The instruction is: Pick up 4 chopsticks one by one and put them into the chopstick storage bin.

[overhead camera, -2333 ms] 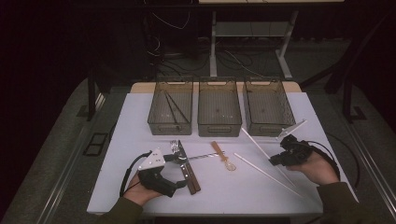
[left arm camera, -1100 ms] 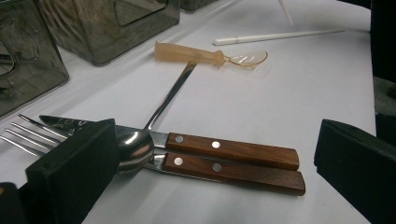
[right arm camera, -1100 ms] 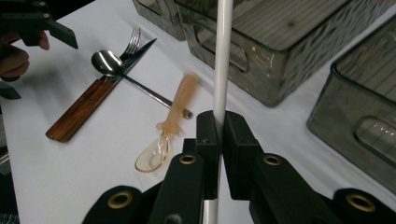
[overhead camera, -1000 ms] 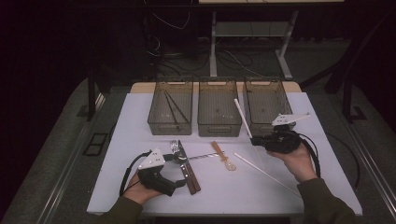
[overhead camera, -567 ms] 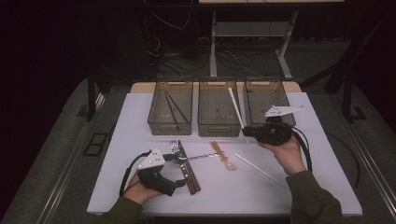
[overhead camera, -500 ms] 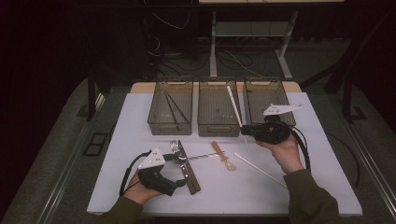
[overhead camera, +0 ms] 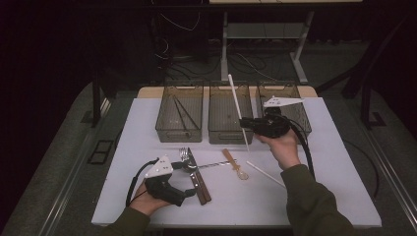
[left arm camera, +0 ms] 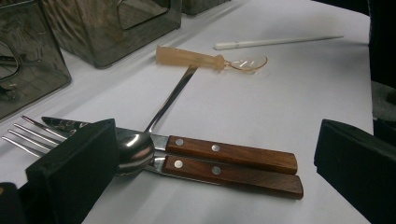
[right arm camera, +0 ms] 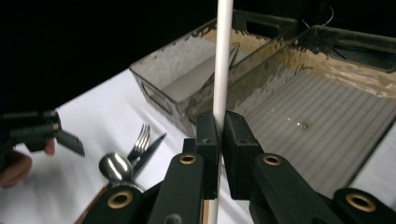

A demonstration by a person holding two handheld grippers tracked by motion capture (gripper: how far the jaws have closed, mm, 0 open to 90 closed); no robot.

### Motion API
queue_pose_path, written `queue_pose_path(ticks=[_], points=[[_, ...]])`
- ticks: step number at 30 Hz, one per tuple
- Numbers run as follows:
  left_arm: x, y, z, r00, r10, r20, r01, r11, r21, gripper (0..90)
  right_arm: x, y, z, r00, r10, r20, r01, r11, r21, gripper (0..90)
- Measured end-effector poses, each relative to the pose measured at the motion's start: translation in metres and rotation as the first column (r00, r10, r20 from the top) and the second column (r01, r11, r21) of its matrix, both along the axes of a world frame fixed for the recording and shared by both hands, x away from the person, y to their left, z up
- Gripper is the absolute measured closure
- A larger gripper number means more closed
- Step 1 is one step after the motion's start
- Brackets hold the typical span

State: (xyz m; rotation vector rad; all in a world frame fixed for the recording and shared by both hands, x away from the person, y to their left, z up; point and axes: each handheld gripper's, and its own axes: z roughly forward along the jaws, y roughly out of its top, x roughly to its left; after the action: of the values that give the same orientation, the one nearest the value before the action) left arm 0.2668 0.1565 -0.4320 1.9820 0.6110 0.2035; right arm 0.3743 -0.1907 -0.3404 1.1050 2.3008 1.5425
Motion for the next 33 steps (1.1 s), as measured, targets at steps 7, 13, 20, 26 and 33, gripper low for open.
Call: queue_pose_path(ticks=[7, 13, 20, 26, 33], points=[[0.0, 0.0, 0.0, 1.0, -0.002, -0.002, 0.002, 1.0, 0.001, 0.0, 0.011, 0.014, 0.007, 0.9997, -0.021, 0.015, 0.021, 0.999, 0.038, 85.6], [0.0, 0.0, 0.0, 1.0, -0.005, -0.003, 0.005, 1.0, -0.001, 0.0, 0.022, 0.032, 0.014, 0.9989, -0.029, 0.037, 0.027, 0.999, 0.041, 85.6], [0.0, 0.001, 0.001, 1.0, -0.007, -0.003, 0.007, 1.0, 0.0, 0.0, 0.035, 0.056, 0.018, 0.9979, -0.047, 0.043, 0.046, 0.998, 0.037, 85.6], [0.001, 0.001, 0.001, 1.0, -0.006, -0.006, 0.006, 1.0, 0.007, 0.0, 0.047, 0.074, 0.023, 0.9959, -0.072, 0.055, 0.069, 0.996, 0.056, 85.6], [0.001, 0.001, 0.001, 1.0, -0.008, -0.001, 0.009, 0.9999, 0.011, 0.0, 0.055, 0.096, 0.028, 0.9935, -0.08, 0.08, 0.077, 0.996, 0.05, 85.6]])
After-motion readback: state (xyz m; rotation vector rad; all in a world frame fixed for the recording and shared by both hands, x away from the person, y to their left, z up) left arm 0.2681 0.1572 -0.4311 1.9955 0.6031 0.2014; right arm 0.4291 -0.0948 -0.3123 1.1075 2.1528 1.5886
